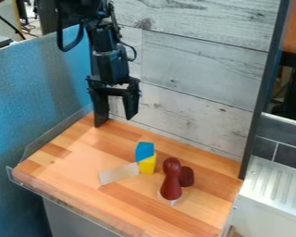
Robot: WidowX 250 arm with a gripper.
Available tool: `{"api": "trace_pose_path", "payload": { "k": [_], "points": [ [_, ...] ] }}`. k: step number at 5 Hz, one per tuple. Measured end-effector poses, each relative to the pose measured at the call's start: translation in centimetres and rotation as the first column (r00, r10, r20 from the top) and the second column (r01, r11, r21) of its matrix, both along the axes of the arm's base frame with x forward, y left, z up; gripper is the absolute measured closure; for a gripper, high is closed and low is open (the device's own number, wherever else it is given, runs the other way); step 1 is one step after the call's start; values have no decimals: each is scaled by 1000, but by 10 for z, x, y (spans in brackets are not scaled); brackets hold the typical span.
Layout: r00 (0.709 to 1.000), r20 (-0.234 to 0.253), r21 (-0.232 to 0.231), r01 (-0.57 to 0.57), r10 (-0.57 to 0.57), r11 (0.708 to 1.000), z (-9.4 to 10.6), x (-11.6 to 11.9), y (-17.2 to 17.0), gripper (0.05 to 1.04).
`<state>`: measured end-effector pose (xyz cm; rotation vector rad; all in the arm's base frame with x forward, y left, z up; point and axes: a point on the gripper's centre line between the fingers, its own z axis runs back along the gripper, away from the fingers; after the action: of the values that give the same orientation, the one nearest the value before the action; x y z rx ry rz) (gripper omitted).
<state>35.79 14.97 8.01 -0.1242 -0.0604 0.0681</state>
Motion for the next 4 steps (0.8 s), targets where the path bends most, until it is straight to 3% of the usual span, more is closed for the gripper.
{"api": "trace_pose_path", "payload": {
  "k": [1, 2, 4],
  "points": [
    [999, -45, -20, -8, 7, 1000, -17, -4, -2, 83],
    [995, -95, 7, 23, -23, 1000, -36, -11, -26, 83],
    [997, -48, 106, 69, -65, 992, -28, -19, -62, 83]
  ]
}}
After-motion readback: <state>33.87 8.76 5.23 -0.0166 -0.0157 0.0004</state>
